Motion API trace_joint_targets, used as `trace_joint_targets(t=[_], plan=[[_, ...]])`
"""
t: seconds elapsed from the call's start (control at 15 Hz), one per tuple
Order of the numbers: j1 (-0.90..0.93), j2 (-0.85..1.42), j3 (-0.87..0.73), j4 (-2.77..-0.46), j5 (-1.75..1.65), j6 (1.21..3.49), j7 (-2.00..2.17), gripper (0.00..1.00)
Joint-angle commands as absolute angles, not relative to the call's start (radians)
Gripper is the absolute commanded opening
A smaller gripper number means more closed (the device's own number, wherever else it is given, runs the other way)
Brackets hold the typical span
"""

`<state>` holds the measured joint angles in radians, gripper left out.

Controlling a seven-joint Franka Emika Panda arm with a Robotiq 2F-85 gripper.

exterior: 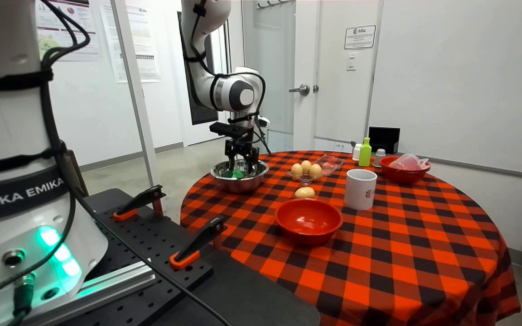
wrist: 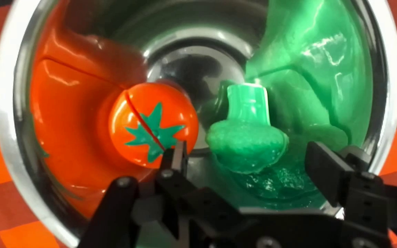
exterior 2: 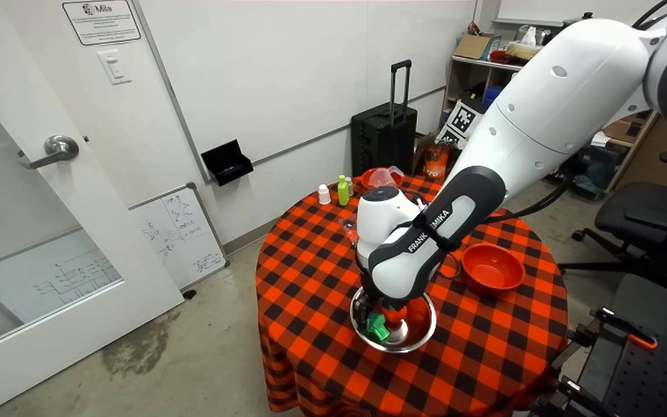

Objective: Pick up the green toy from the silver bowl and put it on the table.

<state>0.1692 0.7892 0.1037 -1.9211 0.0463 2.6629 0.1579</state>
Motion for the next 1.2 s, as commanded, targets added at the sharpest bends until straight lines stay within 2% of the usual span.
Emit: trace_joint_targets(t=[0.0,0.07,0.6,0.73,0.87,0.93,1.0,1.13], plan=[[0.175,0.811,0.1,-1.888,0.065,2.641,0.166,0.83],[0.174,0.813,0.101,-1.887,0.065,2.64,0.165,0.8],[0.168,0.842,0.104,-1.868,0.069,2.64,0.159,0.8],[0.167,0.852,0.106,-1.859,0.07,2.638,0.157,0.71],[0.165,0.862,0.107,-1.849,0.071,2.636,0.156,0.43],[0.164,0.866,0.107,-1.844,0.071,2.635,0.155,0.37],[0.163,0.864,0.108,-1.837,0.072,2.633,0.155,0.32],[0.162,0.869,0.109,-1.83,0.074,2.626,0.155,0.31]])
